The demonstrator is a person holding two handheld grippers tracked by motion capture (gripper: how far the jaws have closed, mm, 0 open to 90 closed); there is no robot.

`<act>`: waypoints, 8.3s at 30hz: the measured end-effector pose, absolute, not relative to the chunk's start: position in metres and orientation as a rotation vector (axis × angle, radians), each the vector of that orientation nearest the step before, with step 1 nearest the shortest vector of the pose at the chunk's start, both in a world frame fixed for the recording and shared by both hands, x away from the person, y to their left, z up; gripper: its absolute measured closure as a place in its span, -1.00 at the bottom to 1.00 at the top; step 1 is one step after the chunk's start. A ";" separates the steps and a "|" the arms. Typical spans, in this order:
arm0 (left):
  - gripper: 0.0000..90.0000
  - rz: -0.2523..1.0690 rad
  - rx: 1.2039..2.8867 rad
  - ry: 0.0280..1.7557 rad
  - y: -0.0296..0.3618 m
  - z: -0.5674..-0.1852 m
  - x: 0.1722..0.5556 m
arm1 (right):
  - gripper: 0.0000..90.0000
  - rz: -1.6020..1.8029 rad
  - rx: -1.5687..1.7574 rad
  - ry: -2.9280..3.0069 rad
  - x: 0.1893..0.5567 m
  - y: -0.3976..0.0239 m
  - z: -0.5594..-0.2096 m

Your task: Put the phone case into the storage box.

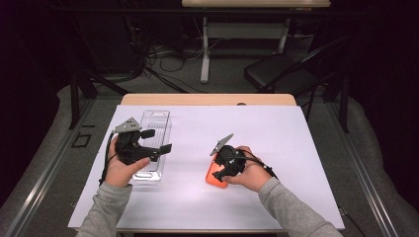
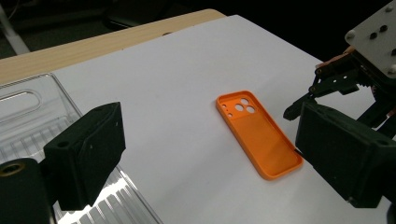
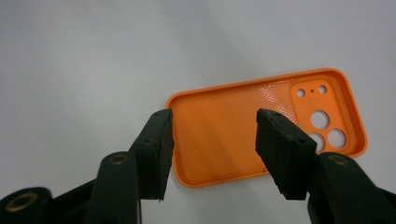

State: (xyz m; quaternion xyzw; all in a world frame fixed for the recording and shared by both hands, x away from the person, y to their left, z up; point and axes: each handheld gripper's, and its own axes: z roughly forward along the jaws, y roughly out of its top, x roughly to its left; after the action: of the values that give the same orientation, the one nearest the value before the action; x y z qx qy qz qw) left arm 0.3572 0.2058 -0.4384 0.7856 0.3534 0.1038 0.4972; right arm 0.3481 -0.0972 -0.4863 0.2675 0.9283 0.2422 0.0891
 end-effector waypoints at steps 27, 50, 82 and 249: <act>-0.78 0.234 1.907 0.868 0.206 -0.442 0.359 | 0.05 0.673 0.751 2.825 0.347 -0.088 -0.506; -0.76 0.231 1.916 0.872 0.205 -0.444 0.361 | 0.47 0.532 0.726 2.920 0.343 -0.079 -0.517; -0.75 0.224 1.921 0.878 0.205 -0.446 0.362 | 0.92 0.434 0.706 2.964 0.345 -0.077 -0.529; -0.08 -0.085 1.909 0.921 0.129 -0.443 0.378 | 1.00 0.818 0.269 2.322 0.266 -0.082 -0.506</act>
State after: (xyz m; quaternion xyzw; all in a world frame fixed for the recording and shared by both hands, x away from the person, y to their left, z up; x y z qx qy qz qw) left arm 0.3779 0.1287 -0.4434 0.7854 0.3787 -0.0349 0.4884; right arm 0.2663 -0.0819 -0.5060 0.1027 0.8863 0.3121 0.3264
